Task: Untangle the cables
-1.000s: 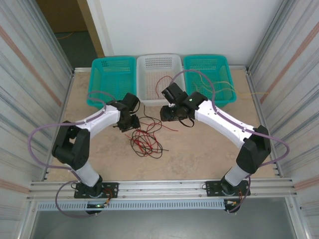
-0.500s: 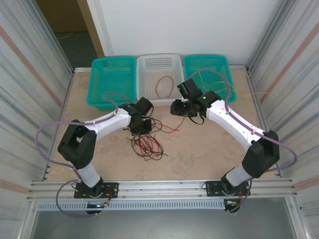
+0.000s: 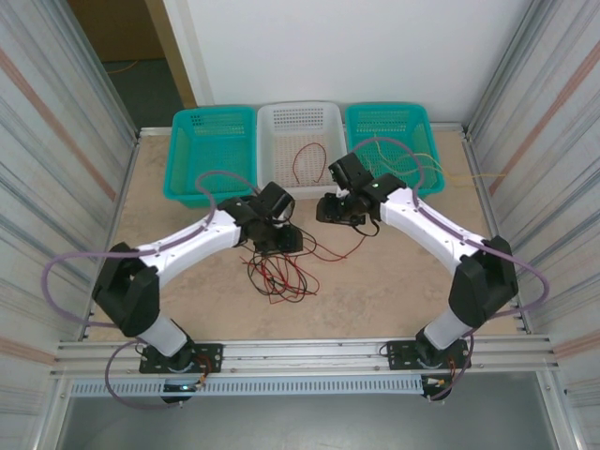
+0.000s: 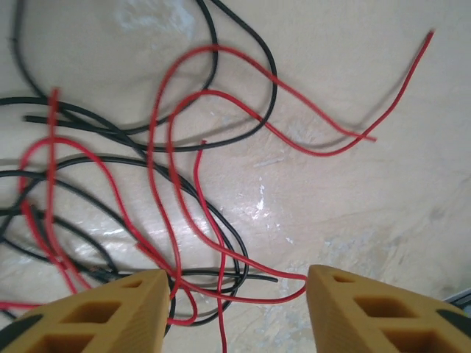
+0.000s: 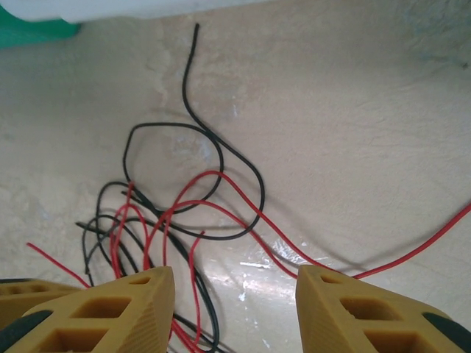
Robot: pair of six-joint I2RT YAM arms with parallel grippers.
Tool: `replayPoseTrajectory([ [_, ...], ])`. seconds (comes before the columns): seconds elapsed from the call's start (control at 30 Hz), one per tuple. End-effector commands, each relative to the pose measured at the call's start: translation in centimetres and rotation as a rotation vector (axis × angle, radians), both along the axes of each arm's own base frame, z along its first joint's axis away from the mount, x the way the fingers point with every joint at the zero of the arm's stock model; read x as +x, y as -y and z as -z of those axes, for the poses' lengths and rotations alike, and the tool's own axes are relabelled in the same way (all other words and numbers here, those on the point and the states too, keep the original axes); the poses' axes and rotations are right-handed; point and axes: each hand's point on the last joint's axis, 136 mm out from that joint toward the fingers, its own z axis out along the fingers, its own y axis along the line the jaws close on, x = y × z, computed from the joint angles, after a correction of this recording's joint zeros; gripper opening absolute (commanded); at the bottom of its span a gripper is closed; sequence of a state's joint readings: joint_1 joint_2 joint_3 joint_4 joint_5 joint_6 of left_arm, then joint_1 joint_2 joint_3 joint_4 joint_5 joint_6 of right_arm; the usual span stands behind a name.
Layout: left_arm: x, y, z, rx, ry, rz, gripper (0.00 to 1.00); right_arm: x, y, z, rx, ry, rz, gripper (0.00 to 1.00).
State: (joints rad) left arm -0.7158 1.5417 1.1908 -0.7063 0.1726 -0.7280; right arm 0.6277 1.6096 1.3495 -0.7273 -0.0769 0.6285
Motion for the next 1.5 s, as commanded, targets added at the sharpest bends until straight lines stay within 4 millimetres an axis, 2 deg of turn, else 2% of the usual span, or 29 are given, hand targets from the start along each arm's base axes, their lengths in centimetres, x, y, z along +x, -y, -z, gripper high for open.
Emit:
replayPoseTrajectory([
  [0.0, 0.4, -4.1, -1.8, 0.031, 0.030, -0.089, 0.54, 0.0, -0.9, 1.6, -0.052, -0.047, -0.024, 0.47],
  [0.13, 0.6, -7.9, -2.1, 0.036, 0.044, -0.168, 0.47, 0.0, -1.8, 3.9, -0.122, -0.081, -0.031, 0.46],
  [0.27, 0.5, -9.6, -2.0, 0.020, 0.055, -0.203, 0.40, 0.1, -2.2, 6.9, -0.150, -0.143, 0.002, 0.42],
  [0.47, 0.4, -9.8, -0.9, 0.007, 0.042, -0.214, 0.37, -0.2, -2.9, 9.5, -0.209, -0.204, -0.036, 0.42],
  [0.63, 0.5, -10.0, -0.4, 0.007, 0.038, -0.235, 0.35, -0.3, -6.3, 8.3, -0.189, -0.122, -0.226, 0.49],
  [0.93, 0.2, -11.4, -0.8, -0.010, 0.064, -0.290, 0.34, 2.2, -8.1, 10.1, -0.307, -0.112, -0.418, 0.53],
  [1.07, -0.1, -11.8, -0.7, -0.017, 0.060, -0.301, 0.33, 2.6, -7.6, 11.4, -0.375, -0.133, -0.435, 0.65],
  [1.13, -0.1, -11.8, -0.6, -0.021, 0.057, -0.302, 0.33, 3.2, -8.0, 11.2, -0.361, -0.129, -0.432, 0.67],
  [1.3, 0.0, -11.7, -0.9, -0.033, 0.062, -0.302, 0.33, 2.0, -7.7, 13.2, -0.366, -0.219, -0.434, 0.60],
  [1.37, 0.0, -11.7, -1.0, -0.034, 0.066, -0.303, 0.33, 1.0, -7.3, 14.2, -0.382, -0.265, -0.438, 0.54],
  [1.47, 0.0, -11.9, -1.2, -0.034, 0.069, -0.304, 0.33, -0.7, -6.2, 15.2, -0.428, -0.301, -0.437, 0.53],
])
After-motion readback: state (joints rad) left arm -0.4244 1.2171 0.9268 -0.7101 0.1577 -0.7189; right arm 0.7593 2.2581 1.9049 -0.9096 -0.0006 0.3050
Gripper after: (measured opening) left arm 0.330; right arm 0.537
